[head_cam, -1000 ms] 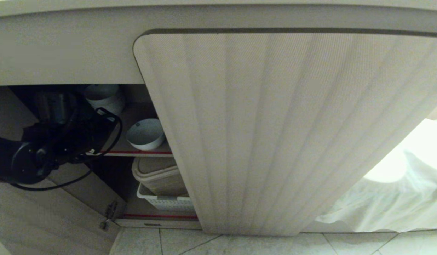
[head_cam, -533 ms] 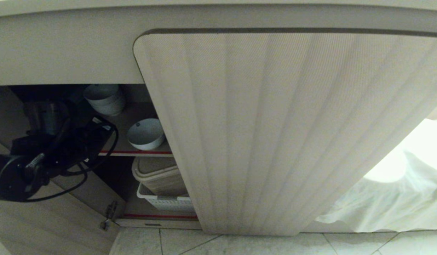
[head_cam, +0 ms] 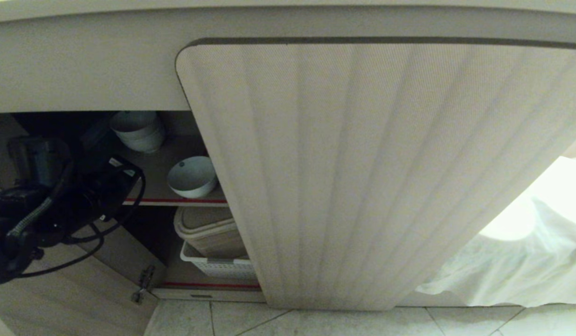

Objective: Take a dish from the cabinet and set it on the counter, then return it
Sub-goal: Close the cabinet door

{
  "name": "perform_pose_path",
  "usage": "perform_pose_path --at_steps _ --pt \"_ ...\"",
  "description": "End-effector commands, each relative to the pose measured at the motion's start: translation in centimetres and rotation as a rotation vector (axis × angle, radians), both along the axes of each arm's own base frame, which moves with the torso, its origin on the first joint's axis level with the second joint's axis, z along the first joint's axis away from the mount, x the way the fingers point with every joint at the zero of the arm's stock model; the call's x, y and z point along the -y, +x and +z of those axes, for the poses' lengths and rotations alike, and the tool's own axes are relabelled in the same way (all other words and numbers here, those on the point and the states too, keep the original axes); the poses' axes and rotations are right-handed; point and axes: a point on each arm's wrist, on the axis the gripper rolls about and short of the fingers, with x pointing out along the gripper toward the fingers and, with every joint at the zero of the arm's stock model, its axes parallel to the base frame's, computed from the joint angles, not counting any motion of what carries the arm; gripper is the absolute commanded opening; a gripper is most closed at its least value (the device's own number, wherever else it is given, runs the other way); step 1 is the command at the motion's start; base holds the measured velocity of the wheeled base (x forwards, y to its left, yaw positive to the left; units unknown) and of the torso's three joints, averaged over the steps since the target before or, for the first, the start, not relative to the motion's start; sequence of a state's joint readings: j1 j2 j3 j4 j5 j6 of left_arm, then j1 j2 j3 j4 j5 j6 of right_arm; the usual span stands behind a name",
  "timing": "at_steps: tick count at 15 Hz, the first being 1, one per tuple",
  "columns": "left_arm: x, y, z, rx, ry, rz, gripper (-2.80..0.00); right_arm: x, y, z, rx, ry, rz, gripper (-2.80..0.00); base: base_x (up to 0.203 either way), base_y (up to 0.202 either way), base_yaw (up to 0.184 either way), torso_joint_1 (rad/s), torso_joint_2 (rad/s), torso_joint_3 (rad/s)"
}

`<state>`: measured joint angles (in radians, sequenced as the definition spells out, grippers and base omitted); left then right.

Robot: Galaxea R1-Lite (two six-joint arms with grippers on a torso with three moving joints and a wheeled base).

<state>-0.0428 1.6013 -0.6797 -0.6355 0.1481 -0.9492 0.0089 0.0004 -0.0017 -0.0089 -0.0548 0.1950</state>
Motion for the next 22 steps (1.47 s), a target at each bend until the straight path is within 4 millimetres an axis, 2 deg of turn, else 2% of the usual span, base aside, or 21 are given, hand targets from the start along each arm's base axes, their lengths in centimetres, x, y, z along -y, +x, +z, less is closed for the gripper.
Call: perform_pose_path --at_steps 1,17,22 --pt "0.0 -1.1 -0.2 -0.005 0.013 -0.002 -2.80 0.0 0.0 0.0 0.001 0.001 0.000 -2.80 0.000 0.000 0.000 0.000 0.00 0.000" --pt "-0.3 -7.5 -0.9 0.020 0.044 0.007 -2.80 0.0 0.0 0.0 0.001 0.001 0.000 -2.80 0.000 0.000 0.000 0.000 0.00 0.000" --pt "-0.3 -10.2 -1.2 0.034 0.091 -0.022 -2.80 0.0 0.0 0.0 0.001 0.001 0.000 -2.80 0.000 0.000 0.000 0.000 0.00 0.000"
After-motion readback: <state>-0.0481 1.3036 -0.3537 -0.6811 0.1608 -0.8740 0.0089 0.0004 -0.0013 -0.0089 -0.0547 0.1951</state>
